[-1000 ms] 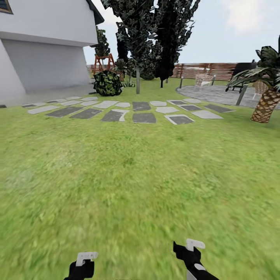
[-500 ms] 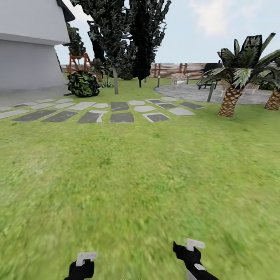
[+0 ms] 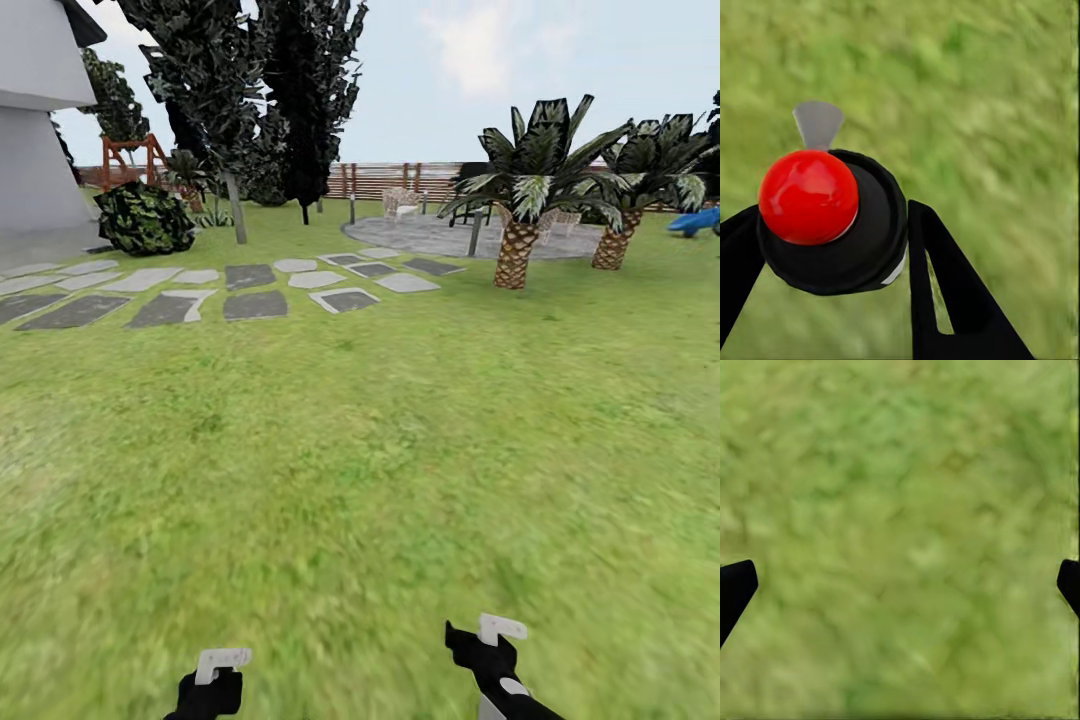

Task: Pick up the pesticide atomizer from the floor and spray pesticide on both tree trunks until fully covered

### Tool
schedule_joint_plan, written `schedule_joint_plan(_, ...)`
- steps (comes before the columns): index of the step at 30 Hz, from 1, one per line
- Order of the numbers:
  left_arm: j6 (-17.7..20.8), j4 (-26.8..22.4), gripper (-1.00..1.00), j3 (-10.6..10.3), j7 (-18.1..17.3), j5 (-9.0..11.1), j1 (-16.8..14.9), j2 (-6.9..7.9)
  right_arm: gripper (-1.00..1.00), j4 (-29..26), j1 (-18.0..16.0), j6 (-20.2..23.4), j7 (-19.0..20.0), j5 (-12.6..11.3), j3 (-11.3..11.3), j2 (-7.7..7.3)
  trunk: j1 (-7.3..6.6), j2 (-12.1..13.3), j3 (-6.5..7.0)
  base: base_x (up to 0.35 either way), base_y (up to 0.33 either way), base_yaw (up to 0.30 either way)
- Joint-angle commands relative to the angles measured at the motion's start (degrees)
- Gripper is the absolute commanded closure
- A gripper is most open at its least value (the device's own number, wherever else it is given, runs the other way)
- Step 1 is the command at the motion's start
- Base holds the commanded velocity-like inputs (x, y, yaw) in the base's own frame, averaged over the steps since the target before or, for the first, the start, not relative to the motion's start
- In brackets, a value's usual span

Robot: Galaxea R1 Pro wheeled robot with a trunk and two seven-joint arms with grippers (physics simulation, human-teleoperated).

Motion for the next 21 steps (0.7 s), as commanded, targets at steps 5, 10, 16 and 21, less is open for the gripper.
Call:
schedule_joint_plan(5, -0.01, -0.01, 1.0, 0.0, 0.0, 0.01, 0.0, -0.01, -1.0, 0.0, 0.0, 0.0, 0.0, 0.0, 0.0, 0.0, 0.0, 0.0, 0.0, -0.085, -0.274, -0.3)
schedule_joint_plan(10, -0.03, -0.01, 1.0, 0.0, 0.0, 0.01, 0.0, 0.02, -1.0, 0.0, 0.0, 0.0, 0.0, 0.0, 0.0, 0.0, 0.0, 0.0, -0.02, -0.08, -0.274, -0.3)
schedule_joint_plan(16, -0.03, -0.01, 1.0, 0.0, 0.0, 0.01, 0.0, -0.01, -1.0, 0.0, 0.0, 0.0, 0.0, 0.0, 0.0, 0.0, 0.0, 0.0, -0.16, -0.078, -0.274, -0.3)
schedule_joint_plan(21, 0.0, -0.01, 1.0, -0.01, 0.0, 0.01, 0.0, -0.01, -1.0, 0.0, 0.0, 0.0, 0.0, 0.0, 0.0, 0.0, 0.0, 0.0, -0.26, -0.078, -0.274, -0.3)
